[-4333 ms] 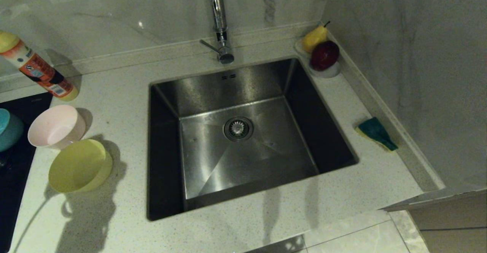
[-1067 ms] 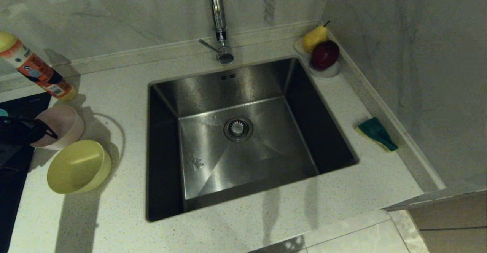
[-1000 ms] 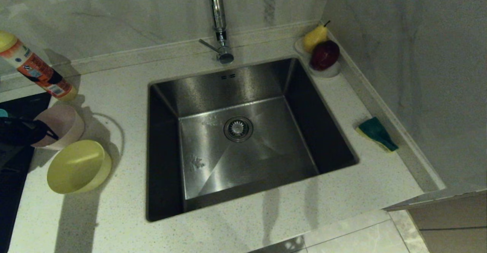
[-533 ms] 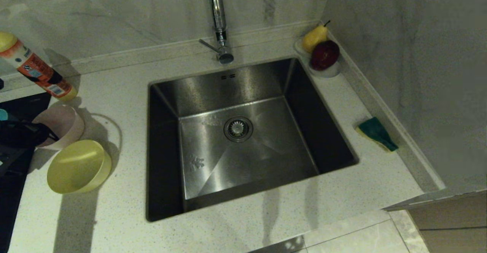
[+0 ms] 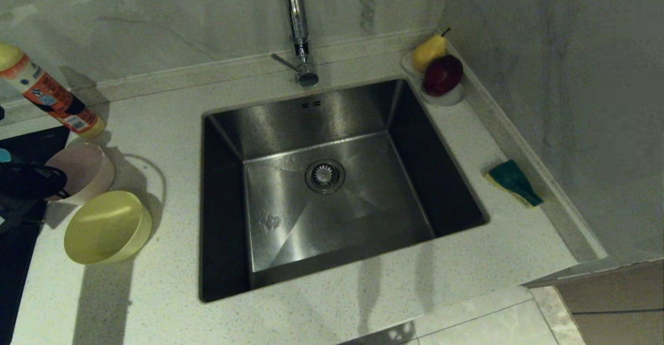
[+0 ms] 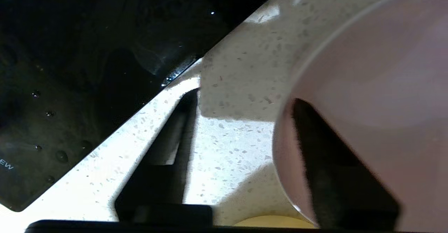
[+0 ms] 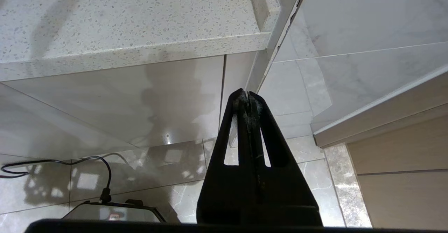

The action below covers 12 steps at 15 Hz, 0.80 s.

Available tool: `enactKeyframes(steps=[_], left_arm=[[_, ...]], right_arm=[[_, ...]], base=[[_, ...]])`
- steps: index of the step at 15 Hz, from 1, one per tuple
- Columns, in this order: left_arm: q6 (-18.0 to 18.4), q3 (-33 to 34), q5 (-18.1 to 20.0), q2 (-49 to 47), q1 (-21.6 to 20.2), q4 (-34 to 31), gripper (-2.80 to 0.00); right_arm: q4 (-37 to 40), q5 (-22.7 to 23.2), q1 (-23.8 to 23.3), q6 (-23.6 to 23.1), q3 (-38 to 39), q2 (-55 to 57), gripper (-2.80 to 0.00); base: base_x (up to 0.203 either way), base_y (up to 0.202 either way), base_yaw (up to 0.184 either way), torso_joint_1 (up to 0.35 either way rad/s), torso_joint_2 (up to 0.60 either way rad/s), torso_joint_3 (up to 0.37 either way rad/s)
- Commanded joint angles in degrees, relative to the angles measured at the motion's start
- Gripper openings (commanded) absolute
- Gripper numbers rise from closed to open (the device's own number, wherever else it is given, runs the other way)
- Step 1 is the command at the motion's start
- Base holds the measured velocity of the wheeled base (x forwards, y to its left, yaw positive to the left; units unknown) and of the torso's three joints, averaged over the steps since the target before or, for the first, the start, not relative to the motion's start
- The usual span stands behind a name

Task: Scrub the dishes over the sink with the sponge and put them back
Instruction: Place the bowl on the bowl

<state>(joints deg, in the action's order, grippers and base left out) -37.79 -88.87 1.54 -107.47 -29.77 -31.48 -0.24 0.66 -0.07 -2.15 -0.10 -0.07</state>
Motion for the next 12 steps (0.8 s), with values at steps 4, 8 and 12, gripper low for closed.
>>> enactKeyframes(steps=[4, 8, 12], left_arm=[[-1.14, -0.34, -0.04, 0.07, -0.03, -0.08, -2.80], [-1.32, -1.59, -0.47, 0.65, -0.47, 0.07, -2.80], [-0.96, -4.66, -0.50, 5.38, -0.98, -0.74, -2.80]], right_arm=[[-0.02, 0.04, -0.01, -0.05, 0.01, 0.07, -2.80], [-0.02, 0.04, -0.01, -0.05, 0.01, 0.07, -2.80], [-0.02, 0.04, -0.01, -0.05, 0.01, 0.07, -2.80]], base=[[0.000, 0.000, 0.000, 0.000, 0.00, 0.000], [0.000, 0.000, 0.000, 0.000, 0.00, 0.000], [0.000, 0.000, 0.000, 0.000, 0.00, 0.000]])
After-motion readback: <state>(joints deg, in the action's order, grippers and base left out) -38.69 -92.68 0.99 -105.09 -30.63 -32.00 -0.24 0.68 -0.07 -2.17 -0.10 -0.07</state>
